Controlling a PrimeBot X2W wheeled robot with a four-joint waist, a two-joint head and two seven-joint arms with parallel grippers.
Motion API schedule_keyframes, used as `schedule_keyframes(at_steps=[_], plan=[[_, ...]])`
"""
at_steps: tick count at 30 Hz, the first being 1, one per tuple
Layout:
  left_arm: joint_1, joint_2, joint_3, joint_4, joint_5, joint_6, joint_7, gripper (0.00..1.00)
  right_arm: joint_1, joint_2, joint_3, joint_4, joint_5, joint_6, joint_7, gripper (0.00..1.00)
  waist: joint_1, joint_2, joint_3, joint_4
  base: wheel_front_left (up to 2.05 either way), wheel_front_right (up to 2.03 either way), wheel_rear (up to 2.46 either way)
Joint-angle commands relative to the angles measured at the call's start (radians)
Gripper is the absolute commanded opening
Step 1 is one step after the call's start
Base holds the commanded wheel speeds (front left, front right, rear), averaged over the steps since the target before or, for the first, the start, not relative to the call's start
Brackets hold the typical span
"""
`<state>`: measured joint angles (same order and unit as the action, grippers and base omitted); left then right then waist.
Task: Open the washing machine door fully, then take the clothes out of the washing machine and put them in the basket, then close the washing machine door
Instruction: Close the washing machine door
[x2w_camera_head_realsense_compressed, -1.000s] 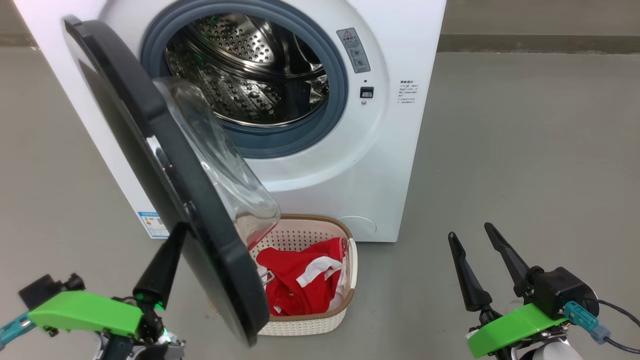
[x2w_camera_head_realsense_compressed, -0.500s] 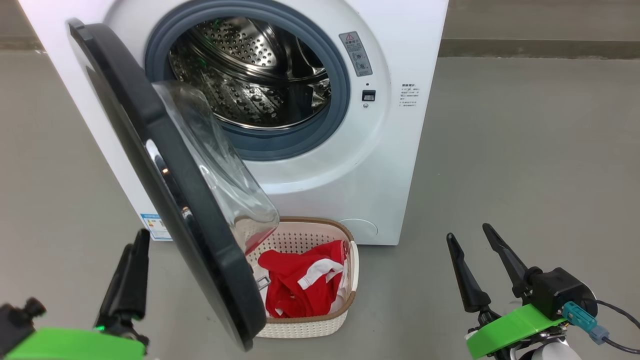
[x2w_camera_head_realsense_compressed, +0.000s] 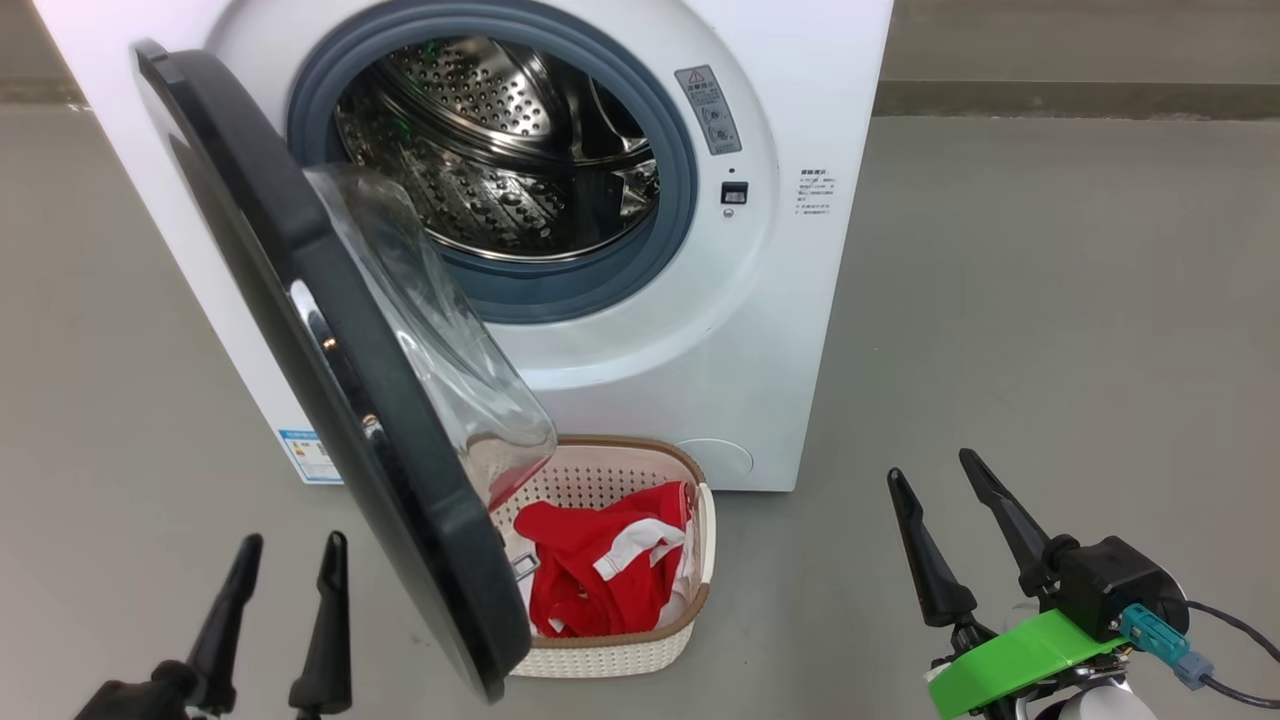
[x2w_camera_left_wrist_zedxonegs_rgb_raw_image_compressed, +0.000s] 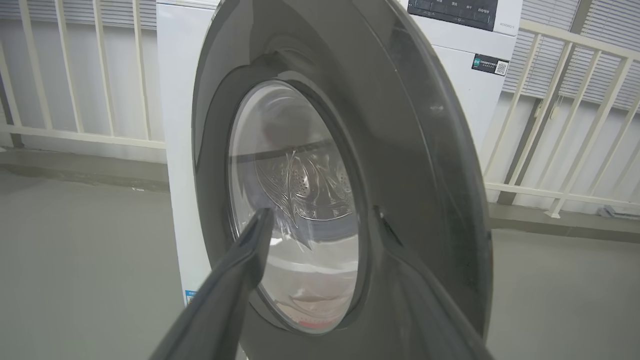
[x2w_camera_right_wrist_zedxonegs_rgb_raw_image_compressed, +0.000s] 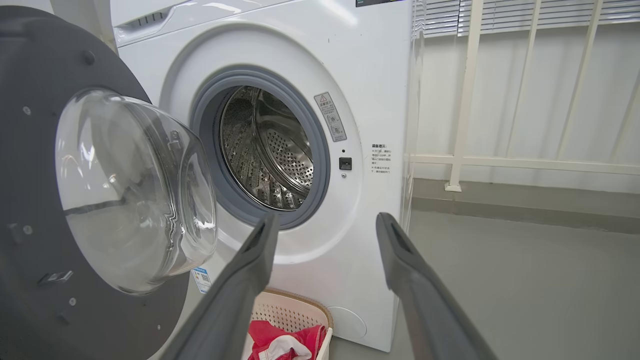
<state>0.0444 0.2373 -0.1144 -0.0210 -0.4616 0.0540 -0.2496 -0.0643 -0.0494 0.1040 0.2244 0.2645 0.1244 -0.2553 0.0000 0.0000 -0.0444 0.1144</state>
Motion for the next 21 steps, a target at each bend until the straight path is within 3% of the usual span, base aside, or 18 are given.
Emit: schedule_keyframes(at_steps=[1, 11, 21], plan=[[-0.021, 0.007, 0.047, -0.019, 0.032, 0.01, -0.011, 1.0, -0.027, -0.001, 0.018, -0.027, 0.01, 0.006, -0.006, 1.0, 0.0, 0.0, 0.002, 0.0, 0.0, 0.0, 0.0], [0.021, -0.081, 0.146, 0.01, 0.244, -0.048, -0.012, 1.0, -0.028, -0.001, 0.011, -0.029, 0.007, 0.006, -0.006, 1.0, 0.0, 0.0, 0.008, -0.002, 0.0, 0.0, 0.0], [0.036, -0.145, 0.208, 0.043, 0.319, -0.099, -0.012, 1.0, -0.03, -0.001, 0.01, -0.032, 0.006, 0.006, -0.006, 1.0, 0.0, 0.0, 0.01, 0.001, 0.0, 0.0, 0.0]])
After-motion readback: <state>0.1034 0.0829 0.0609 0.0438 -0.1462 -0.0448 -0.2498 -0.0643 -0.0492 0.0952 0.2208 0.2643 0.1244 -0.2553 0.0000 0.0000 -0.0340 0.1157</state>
